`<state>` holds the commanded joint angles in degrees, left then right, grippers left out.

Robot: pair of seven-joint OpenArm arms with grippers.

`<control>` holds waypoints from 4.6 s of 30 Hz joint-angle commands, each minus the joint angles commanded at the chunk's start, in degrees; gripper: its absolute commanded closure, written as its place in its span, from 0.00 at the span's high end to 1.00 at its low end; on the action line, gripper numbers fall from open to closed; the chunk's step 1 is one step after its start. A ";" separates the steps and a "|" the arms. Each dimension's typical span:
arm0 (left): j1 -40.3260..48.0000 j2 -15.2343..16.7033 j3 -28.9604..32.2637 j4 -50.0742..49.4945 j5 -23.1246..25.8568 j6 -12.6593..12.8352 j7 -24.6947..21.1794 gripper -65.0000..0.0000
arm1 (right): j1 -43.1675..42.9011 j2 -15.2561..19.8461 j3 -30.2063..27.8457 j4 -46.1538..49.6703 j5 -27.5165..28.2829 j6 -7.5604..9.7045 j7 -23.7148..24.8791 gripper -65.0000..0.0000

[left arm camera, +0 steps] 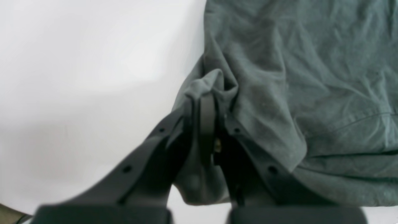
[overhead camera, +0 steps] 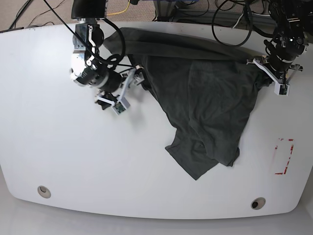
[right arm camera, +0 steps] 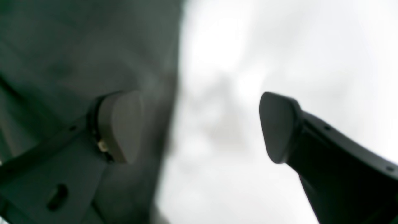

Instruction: Layout the t-shirt on the table in an organized manner, then fold the t-shirt properly

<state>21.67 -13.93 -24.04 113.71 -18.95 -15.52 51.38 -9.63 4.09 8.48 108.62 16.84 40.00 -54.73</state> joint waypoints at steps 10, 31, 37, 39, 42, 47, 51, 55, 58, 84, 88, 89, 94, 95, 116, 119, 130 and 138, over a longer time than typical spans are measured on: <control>0.00 0.00 0.00 0.00 0.00 0.00 0.00 0.00 | -11.52 -0.26 7.65 6.77 0.09 0.00 -2.64 0.86; -0.79 0.00 0.00 0.00 0.00 0.00 0.00 0.00 | -21.10 -2.90 14.51 6.68 0.09 0.00 -2.90 0.86; -1.14 0.00 0.00 0.00 0.00 0.00 0.00 0.00 | -22.51 -3.08 12.92 6.59 0.09 0.00 -2.90 0.86; -1.41 0.00 0.00 0.00 0.00 0.00 0.00 0.00 | -22.77 -3.16 12.04 6.59 0.09 0.00 -2.90 0.86; -1.49 0.00 0.00 0.00 0.00 0.00 0.00 0.00 | -23.91 -3.16 10.37 6.59 0.09 0.00 -2.99 0.86; -1.49 0.00 0.00 0.00 0.00 0.00 0.00 0.00 | -24.88 -3.16 8.79 6.77 0.09 0.00 -2.99 0.86; -1.49 0.09 0.00 0.00 0.00 0.00 0.00 0.00 | -25.05 -3.16 8.70 6.77 0.09 0.00 -2.99 0.86; -1.49 0.09 0.00 0.00 0.00 0.00 0.00 0.00 | -25.05 -2.99 8.70 6.77 0.09 0.00 -2.99 0.86; -1.49 0.09 0.00 0.00 0.00 0.00 0.00 0.00 | -24.79 -2.02 8.70 6.77 0.09 0.00 -2.99 0.86; -4.04 3.25 0.09 0.00 0.09 0.00 0.00 0.00 | -23.03 -1.23 8.62 6.59 0.00 0.00 -2.90 0.05; -4.22 3.25 0.09 0.00 0.09 0.00 0.00 0.00 | -22.77 -1.23 8.62 6.77 0.00 0.00 -2.90 0.14; -4.22 3.25 0.09 0.00 0.09 0.00 0.00 0.00 | -22.77 -1.23 8.62 6.77 0.00 0.00 -2.90 0.18; -4.31 3.16 0.09 -0.09 0.18 0.00 0.00 0.00 | -22.77 -1.23 8.62 6.95 0.26 0.00 -2.81 0.61; -4.31 3.16 0.09 -0.18 0.26 0.00 0.00 0.00 | -22.77 -1.23 8.62 6.95 0.97 0.00 -2.81 0.69; -4.31 3.16 0.09 -0.18 0.26 0.00 0.00 0.00 | -22.59 11.78 8.53 6.68 28.31 0.00 -2.90 0.93; -4.31 3.16 0.09 -0.18 0.26 0.00 0.00 0.00 | -23.03 12.31 8.53 6.68 28.31 0.00 -2.90 0.93; -4.40 3.25 0.09 -0.26 0.26 0.00 0.00 0.00 | -23.21 14.51 -0.79 5.36 27.87 0.00 -2.90 0.93; -4.40 3.25 0.09 -0.26 0.26 0.00 0.00 0.00 | -23.12 14.07 -4.48 3.69 23.65 0.00 -2.55 0.93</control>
<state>17.27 -10.68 -23.96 113.45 -18.68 -15.52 51.38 -32.75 18.15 4.00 112.31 40.48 40.00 -57.27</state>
